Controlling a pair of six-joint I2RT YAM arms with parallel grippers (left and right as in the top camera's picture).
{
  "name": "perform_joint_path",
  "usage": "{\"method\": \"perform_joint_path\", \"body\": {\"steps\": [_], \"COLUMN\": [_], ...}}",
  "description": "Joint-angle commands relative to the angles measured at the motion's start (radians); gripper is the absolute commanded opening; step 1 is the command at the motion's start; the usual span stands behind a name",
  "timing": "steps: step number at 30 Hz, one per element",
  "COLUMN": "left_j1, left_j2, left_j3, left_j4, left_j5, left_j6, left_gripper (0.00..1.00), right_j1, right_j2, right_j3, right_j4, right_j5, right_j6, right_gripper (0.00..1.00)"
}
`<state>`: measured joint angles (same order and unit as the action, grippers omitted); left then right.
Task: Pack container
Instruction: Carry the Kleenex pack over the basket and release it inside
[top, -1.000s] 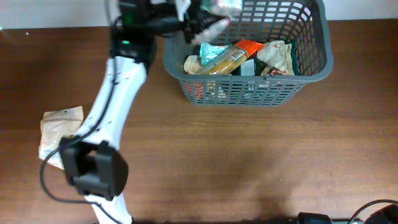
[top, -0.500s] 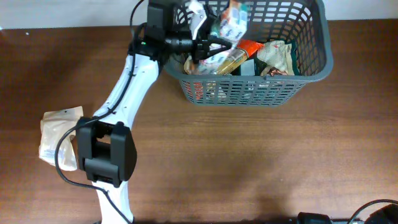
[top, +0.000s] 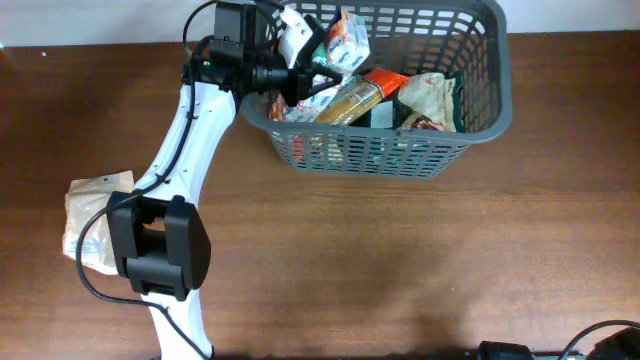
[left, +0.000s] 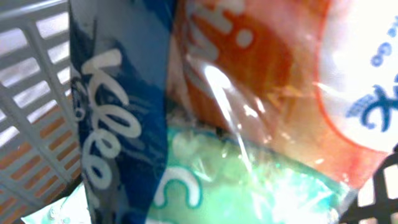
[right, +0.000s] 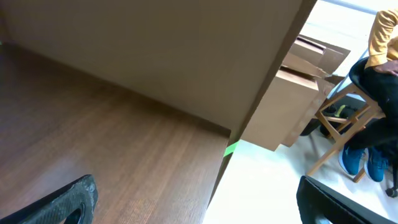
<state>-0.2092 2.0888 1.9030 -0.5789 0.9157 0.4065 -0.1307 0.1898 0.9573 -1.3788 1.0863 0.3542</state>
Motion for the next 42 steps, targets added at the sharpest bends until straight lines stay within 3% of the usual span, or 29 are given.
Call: {"method": "perform_joint_path", "body": {"steps": [1, 19, 20, 22, 23, 29, 32, 39, 42], "left_j1": [0.049, 0.153, 0.152, 0.148, 0.144, 0.111, 0.107, 0.217, 0.291], "left_j2": [0.007, -0.024, -0.029, -0.038, -0.047, -0.073, -0.095, -0.216, -0.236], "left_j3": [-0.019, -0.010, -0.005, 0.011, 0.038, 0.173, 0.240, 0.394, 0.394], "left_j4": [-0.077, -0.183, -0.179, -0.161, -0.146, -0.143, -0.143, -0.185, -0.301], "left_j5": [-0.197, -0.227, -0.214, -0.166, -0.117, -0.001, -0.056, -0.731, -0.871], "left_j6": [0.102, 0.137, 0.138, 0.137, 0.137, 0.137, 0.136, 0.030, -0.029], "left_gripper": [0.02, 0.04, 0.31, 0.66, 1.00, 0.99, 0.99, 0.99, 0.99], "right_j1": [0.007, 0.007, 0.007, 0.007, 0.007, 0.007, 0.007, 0.007, 0.007], "right_j2": [-0.010, -0.010, -0.010, -0.010, -0.010, -0.010, -0.010, -0.010, -0.010], "right_j3": [-0.004, -0.004, -0.005, -0.006, -0.006, -0.006, -0.006, -0.006, -0.006], "right_j4": [0.004, 0.004, 0.004, 0.004, 0.004, 0.004, 0.003, 0.003, 0.003], "right_j5": [-0.002, -0.002, -0.002, -0.002, -0.002, -0.003, -0.006, -0.006, -0.006], "right_j6": [-0.006, -0.006, -0.006, -0.006, -0.006, -0.006, -0.006, -0.006, -0.006], "right_gripper": [0.99, 0.99, 0.99, 0.99, 0.99, 0.99, 0.99, 0.99, 0.99]}}
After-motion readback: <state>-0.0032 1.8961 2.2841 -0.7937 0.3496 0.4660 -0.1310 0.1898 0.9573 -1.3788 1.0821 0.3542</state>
